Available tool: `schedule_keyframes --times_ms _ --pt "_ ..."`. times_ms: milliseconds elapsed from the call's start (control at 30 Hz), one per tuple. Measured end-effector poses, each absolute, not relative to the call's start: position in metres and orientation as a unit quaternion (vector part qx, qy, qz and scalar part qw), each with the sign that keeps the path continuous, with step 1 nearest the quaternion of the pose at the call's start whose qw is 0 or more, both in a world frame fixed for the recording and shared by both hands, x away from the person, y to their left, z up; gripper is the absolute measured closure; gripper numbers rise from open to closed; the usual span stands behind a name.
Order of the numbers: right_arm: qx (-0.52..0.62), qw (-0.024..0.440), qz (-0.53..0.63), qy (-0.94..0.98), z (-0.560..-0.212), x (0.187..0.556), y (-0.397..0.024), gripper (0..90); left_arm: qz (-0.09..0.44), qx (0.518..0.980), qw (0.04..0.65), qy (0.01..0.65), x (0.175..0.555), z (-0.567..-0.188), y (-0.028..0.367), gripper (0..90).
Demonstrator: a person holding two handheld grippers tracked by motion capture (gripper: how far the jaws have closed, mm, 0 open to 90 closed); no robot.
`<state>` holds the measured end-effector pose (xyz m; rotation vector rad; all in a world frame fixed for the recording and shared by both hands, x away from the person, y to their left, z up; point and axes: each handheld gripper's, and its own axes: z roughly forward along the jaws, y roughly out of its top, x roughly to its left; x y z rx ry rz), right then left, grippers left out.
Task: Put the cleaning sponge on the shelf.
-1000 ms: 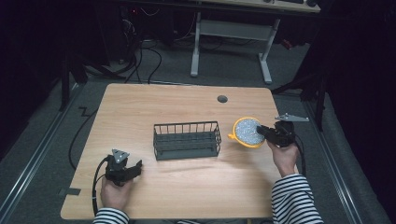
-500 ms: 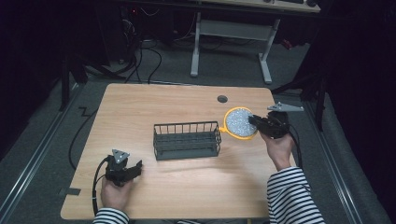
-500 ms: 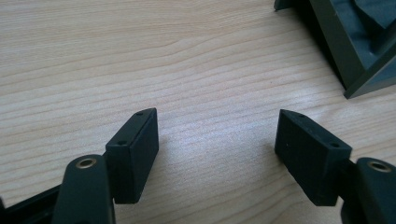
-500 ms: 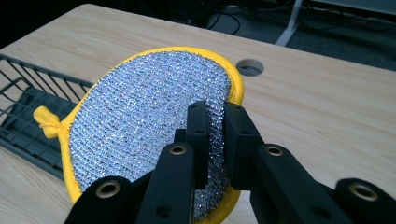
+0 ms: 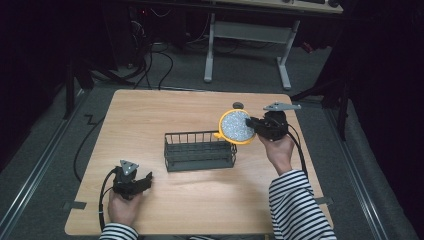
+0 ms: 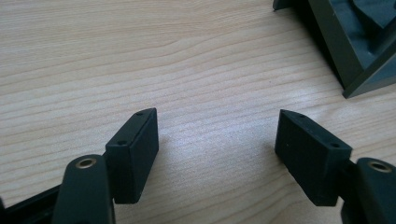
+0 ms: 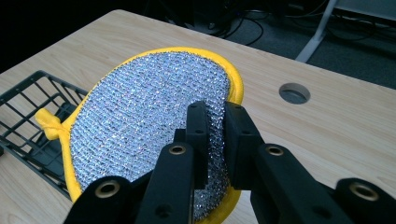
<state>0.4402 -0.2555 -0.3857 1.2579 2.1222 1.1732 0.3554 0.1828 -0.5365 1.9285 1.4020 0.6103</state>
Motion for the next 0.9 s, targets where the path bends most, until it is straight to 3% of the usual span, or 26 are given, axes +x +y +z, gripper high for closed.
schedule_keyframes --times_ms 900 --pt "0.435 0.188 0.404 0.783 -0.395 0.461 -0.203 81.1 0.233 0.738 0.335 0.537 0.355 -0.537 0.183 30.9"
